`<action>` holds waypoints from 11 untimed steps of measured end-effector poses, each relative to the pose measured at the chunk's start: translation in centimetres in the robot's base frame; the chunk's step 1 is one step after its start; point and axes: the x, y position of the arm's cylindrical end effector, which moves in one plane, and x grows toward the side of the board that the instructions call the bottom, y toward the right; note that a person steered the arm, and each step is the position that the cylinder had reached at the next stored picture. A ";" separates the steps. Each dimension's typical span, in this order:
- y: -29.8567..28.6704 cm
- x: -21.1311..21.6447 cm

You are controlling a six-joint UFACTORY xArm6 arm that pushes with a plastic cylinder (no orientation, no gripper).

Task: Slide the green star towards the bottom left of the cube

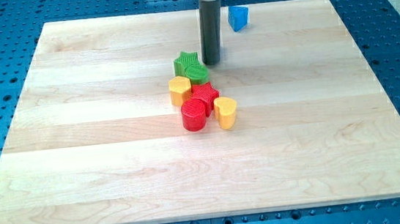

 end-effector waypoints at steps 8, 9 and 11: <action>-5.0 5.4; -3.8 0.7; 1.7 1.6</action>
